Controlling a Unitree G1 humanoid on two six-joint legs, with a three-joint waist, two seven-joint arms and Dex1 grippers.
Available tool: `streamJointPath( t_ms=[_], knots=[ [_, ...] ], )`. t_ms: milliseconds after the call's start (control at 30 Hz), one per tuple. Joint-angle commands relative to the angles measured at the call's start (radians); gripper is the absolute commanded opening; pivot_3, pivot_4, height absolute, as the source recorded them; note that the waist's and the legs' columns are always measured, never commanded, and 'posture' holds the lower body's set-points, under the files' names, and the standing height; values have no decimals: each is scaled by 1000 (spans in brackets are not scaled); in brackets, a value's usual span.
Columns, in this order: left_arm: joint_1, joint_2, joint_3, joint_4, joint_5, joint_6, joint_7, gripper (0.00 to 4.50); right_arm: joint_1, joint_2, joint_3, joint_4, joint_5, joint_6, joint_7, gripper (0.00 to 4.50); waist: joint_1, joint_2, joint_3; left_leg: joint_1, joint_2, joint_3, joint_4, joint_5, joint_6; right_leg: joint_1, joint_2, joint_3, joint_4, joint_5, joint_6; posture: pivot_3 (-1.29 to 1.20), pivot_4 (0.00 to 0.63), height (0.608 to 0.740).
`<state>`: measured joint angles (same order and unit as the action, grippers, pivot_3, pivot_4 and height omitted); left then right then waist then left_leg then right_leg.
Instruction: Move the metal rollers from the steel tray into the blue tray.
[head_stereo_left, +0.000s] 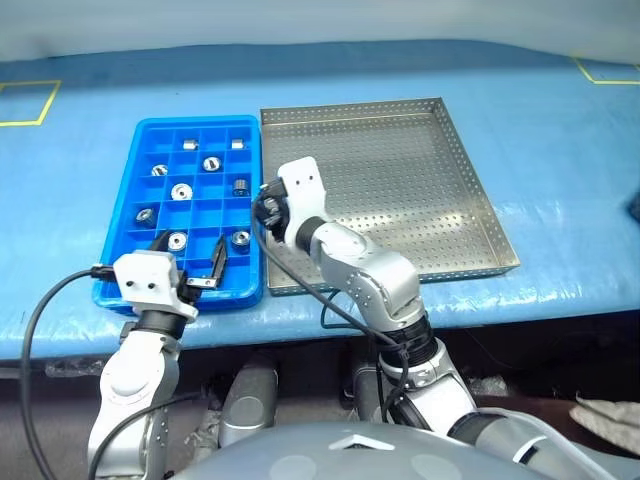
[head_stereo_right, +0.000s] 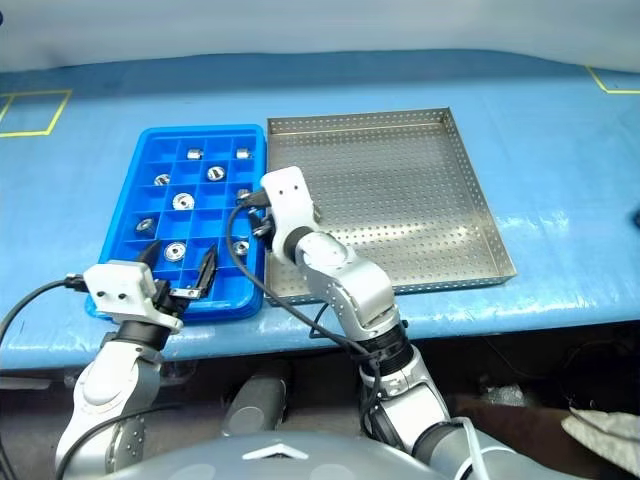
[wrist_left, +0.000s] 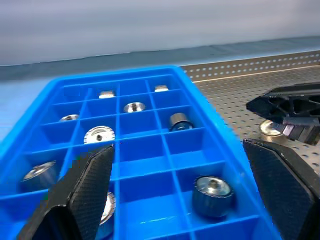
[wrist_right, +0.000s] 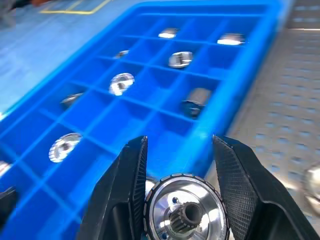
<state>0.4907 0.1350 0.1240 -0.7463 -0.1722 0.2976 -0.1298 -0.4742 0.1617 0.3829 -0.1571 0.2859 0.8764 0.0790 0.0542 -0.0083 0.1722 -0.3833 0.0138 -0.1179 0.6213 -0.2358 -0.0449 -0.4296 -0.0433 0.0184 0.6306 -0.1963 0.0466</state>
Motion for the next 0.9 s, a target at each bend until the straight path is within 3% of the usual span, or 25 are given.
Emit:
streamJointPath(
  t_ms=[33, 233, 467, 700, 900],
  knots=[
    [79, -21, 44, -88, -31, -53, -1, 4500, -65, 87, 62, -2, 19, -53, 67, 1722, 10, 0, 0, -1, 0, 0, 0, 0, 0, 0, 0, 0, -1, 0, 0, 419, 150, 740],
    [208, -33, 33, -140, -42, -119, -43, 4500, -28, 65, 168, 19, 14, -63, 145, 1722, 50, -2, 1, -2, 0, 0, 0, -1, -1, -1, 0, -1, -2, 0, 1, 457, 150, 740],
    [238, -27, 10, -152, -41, -136, -57, 4500, 12, 44, 250, 40, 15, -79, 232, 1722, 85, -2, 1, -5, 0, -1, 0, -1, -2, -4, -1, -2, -3, 0, 1, 481, 150, 740],
    [226, -1, -17, -146, -24, -119, -61, 4500, 17, 56, 233, 154, -27, -156, 247, 1722, 103, -3, 0, -12, 0, 0, 1, -1, -2, -10, 0, -2, -2, 0, 1, 462, 150, 740],
    [194, 34, -44, -141, -44, -102, -93, 4500, 29, 60, 147, 131, -5, -175, 217, 3631, 102, -3, 0, -12, 0, 0, 1, -1, -3, -10, 0, -2, -1, 0, 1, 407, 150, 740]
  ],
)
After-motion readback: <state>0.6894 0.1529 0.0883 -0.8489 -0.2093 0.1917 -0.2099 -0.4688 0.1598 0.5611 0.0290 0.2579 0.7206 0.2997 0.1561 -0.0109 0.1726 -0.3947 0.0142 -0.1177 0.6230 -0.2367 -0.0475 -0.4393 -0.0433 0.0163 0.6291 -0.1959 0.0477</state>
